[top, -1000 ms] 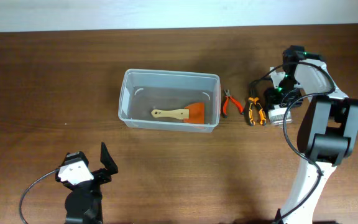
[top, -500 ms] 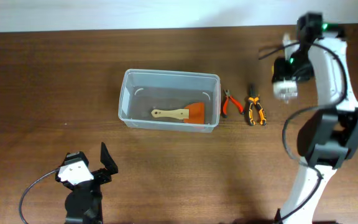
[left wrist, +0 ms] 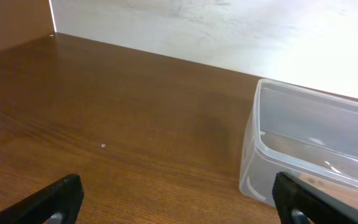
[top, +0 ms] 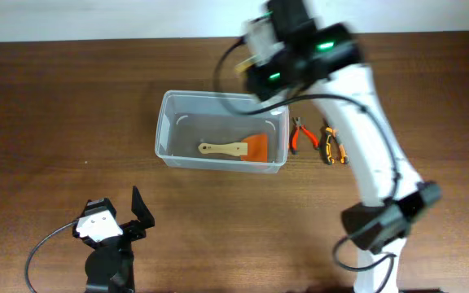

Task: Pack container
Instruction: 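Lift the bit case and drop it into the container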

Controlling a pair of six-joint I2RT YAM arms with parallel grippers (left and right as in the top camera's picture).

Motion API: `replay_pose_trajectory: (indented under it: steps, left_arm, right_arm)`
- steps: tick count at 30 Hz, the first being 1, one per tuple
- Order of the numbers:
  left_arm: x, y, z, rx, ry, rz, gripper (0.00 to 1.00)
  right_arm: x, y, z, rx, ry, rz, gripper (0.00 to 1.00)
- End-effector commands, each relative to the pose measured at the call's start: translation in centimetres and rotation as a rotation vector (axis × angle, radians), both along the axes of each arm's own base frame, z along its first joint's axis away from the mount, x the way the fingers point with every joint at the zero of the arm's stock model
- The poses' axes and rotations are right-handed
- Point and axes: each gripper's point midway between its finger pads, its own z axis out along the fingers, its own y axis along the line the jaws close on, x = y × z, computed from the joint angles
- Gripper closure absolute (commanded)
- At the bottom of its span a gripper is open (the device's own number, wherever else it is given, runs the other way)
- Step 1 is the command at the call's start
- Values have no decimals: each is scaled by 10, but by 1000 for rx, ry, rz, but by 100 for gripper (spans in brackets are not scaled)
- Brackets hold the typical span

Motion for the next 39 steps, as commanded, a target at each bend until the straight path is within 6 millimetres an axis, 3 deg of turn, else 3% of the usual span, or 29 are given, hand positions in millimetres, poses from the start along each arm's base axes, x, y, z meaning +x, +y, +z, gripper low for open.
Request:
replay_pose_trajectory:
  steps: [1, 3, 5, 6, 7, 13, 15, 17, 21, 22, 23, 25, 31, 35, 39]
  left_arm:
    - [0, 0, -1, 9, 2, -3, 1]
    - [0, 0, -1, 9, 2, -2, 1]
    - [0, 0, -1, 9, 2, -3, 1]
    - [0, 0, -1, 9, 2, -3, 1]
    - [0, 0, -1, 9, 2, -3, 1]
    - [0, 0, -1, 9, 2, -3, 1]
    - [0, 0, -1, 9, 2, -3, 1]
    - [0, 0, -1, 9, 2, -3, 1]
    - [0, 0, -1, 9, 2, -3, 1]
    - [0, 0, -1, 9, 2, -2, 1]
    - [0, 0, -1, 9, 2, -2, 1]
    - [0, 0, -1, 9, 2, -3, 1]
    - [0, 0, -1, 9, 2, -3, 1]
    - [0, 0, -1, 9, 2, -3, 1]
    - [0, 0, -1, 9, 2, -3, 1]
  right_arm:
    - [-2, 34, -60, -146, 21, 183, 73]
    - [-1, 38, -88, -235, 30, 243, 77]
    - [-3, 37, -112, -298, 56, 321, 88]
    - [-6, 34, -136, -348, 89, 408, 89]
    - [-6, 31, -146, -371, 101, 451, 89]
    - [5, 6, -180, -443, 142, 560, 86]
    - [15, -5, -184, -434, 145, 531, 80]
    - [18, -10, -187, -389, 157, 520, 66]
    - [15, -7, -185, -275, 185, 527, 58]
    - [12, -6, -185, -269, 193, 530, 53]
    - [10, -6, -185, -270, 200, 532, 41]
    - [6, -1, -181, -256, 218, 476, 1]
    - [4, -5, -146, -201, 217, 278, 1]
    - [-6, -13, -86, -166, 142, 245, 1]
    - [2, -23, -19, -98, -42, 201, 1]
